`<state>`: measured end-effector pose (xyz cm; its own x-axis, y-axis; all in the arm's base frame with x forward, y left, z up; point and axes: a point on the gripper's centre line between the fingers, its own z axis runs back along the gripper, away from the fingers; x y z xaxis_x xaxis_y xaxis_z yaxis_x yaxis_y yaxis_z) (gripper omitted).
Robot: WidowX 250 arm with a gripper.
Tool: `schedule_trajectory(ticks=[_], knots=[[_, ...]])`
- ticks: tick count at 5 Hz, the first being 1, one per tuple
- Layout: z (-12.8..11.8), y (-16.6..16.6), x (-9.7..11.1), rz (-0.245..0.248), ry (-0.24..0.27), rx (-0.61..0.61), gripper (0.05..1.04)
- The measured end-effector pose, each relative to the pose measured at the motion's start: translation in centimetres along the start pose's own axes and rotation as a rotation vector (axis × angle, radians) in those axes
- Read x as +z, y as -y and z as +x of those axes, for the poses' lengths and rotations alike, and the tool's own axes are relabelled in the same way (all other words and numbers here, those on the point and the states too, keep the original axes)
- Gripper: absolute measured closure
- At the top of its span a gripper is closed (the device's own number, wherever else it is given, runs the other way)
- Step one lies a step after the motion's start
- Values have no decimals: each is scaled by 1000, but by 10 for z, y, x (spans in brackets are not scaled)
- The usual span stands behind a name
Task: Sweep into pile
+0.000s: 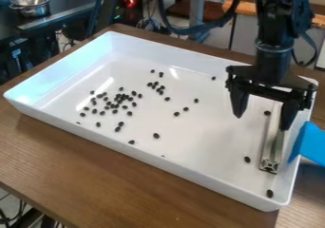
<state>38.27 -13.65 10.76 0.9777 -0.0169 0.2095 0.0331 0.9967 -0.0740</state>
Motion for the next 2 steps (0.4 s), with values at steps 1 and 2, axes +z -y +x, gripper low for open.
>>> schedule_trajectory(ticks=[1,2], knots=[[0,4,-2,-27,-3,33,83],[-3,4,-7,-32,-3,66,85]])
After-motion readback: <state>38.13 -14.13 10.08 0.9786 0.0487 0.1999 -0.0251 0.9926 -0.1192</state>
